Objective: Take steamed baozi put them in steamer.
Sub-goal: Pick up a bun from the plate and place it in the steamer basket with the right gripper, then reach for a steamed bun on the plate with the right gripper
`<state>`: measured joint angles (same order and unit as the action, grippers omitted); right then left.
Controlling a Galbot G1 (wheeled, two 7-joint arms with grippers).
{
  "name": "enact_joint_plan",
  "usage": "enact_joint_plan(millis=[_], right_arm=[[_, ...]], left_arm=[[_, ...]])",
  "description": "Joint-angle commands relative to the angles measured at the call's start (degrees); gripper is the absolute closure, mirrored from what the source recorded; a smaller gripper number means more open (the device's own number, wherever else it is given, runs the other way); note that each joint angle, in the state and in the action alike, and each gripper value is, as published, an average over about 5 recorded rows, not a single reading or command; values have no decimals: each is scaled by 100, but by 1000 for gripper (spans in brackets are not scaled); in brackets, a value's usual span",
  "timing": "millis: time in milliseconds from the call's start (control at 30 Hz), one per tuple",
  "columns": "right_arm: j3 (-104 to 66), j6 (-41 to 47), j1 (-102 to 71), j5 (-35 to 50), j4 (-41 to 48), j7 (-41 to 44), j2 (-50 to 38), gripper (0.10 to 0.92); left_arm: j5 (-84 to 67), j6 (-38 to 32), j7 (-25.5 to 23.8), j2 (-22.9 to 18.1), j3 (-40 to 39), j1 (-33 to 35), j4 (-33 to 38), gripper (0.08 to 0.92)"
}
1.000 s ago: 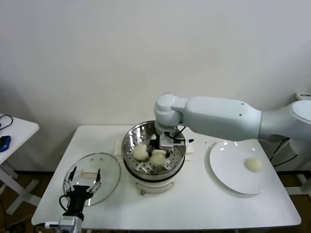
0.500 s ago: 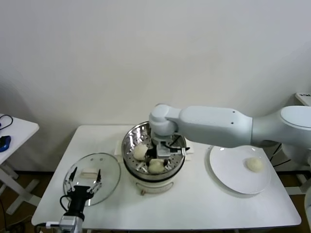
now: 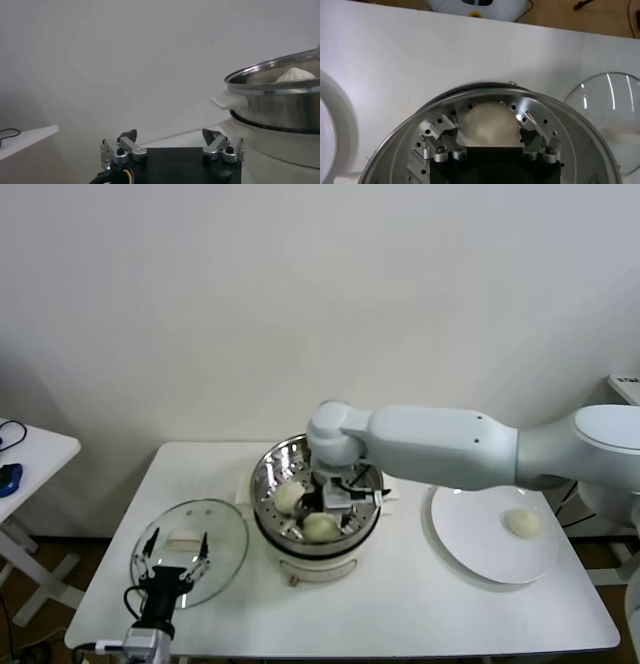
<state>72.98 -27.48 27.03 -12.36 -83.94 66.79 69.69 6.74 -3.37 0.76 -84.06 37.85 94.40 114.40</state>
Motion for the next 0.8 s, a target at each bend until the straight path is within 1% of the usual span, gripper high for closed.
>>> enact_joint_plan(millis=[33,200,333,433,533,633,700,800], right_arm=[[-162,-81,55,-93,-10,-9,-20,203],[-360,-76,236,-25,-43,31,-254,202],[-509,145,519,356,25,100,-692,203],[-329,655,886,1100,210,163,-1157,203],[234,1408,1320,2195,422,201,-1687,203],[629,1945,1540,3135,651,171,-2222,203],[687,2158,1504,3513,838,123,-2584,203],[681,2354,1332,3606,1121,31,-3076,203]], left_arm=[[8,9,1,-3,-5,-8,15,177],[-1,3,4,-5,2,-32,-6,177],[-13,3,5,23,3,-37,19,177],[-32,7,8,57,0,-51,65,177],[-59,14,9,61,-29,-73,100,177],[-87,31,7,23,-102,-93,141,177],[-73,29,5,-5,-150,-113,143,177],[-50,7,0,-22,-188,-131,125,177]])
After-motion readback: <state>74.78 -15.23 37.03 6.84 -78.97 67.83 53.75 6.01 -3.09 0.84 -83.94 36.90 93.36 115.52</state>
